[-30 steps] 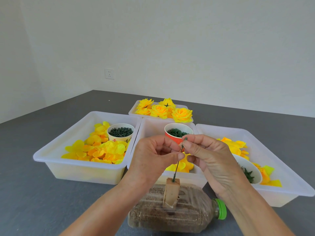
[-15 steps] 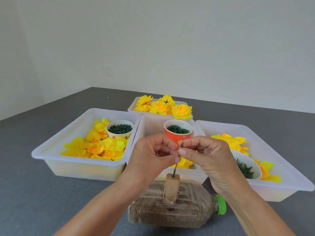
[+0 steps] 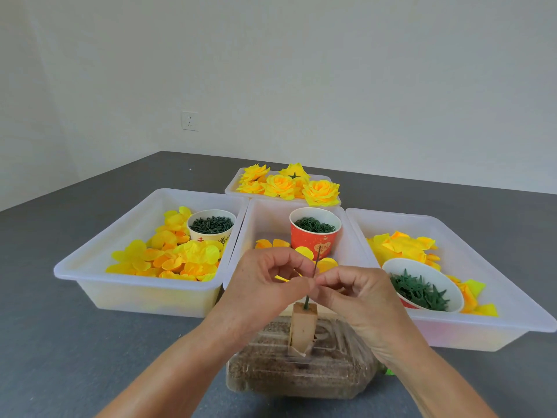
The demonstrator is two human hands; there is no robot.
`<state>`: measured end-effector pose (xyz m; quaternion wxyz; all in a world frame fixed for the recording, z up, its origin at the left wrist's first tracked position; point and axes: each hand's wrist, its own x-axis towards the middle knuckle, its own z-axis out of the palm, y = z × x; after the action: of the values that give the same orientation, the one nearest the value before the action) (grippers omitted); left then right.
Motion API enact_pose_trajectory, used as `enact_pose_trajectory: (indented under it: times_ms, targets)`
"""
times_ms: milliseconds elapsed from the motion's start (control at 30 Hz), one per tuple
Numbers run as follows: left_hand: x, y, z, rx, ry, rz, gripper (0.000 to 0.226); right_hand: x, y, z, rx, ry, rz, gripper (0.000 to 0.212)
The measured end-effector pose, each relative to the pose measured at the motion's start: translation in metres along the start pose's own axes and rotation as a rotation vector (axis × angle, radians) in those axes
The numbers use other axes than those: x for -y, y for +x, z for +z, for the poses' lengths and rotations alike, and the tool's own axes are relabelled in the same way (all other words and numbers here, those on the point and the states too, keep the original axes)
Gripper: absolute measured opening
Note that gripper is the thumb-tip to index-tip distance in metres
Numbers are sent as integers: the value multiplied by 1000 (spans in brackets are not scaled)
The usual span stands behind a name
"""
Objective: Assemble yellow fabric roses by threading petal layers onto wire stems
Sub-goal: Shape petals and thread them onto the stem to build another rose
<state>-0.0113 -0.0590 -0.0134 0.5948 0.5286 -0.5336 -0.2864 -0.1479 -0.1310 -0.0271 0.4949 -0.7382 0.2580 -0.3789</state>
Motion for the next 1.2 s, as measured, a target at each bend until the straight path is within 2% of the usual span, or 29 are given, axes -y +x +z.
enact_pose_trajectory:
  times_ms: [267,600,733,867,933,1000,1033,1100,1200]
  targets:
    - [8,3,2,-66,-5,-21,18,-5,1,-3,57,-72,-23,18]
    - [8,8,-4,-2,270,32,22,-4,1,-5,65,-44,9,10]
    - [9,7,-5,-1,281,50,23,-3,0,-3,48,-57,15,19]
    - [8,8,-5,23,295,50,21,-2,-1,-3,35,-81,15,18]
    - [7,9,-10,66,234,16,13,-2,-1,-2,34,-84,22,16]
    - [7,16,-20,30,176,-33,10,-2,-1,-2,19,-71,28,17]
    - [9,23,-29,-34,207,-34,11,-2,0,-2,9,-64,31,18]
    - [13,38,-47,-171,434,-1,9,-1,0,-1,7,-63,36,18]
    - [21,59,-79,-204,915,-31,13,1,0,-1,12,-60,37,14]
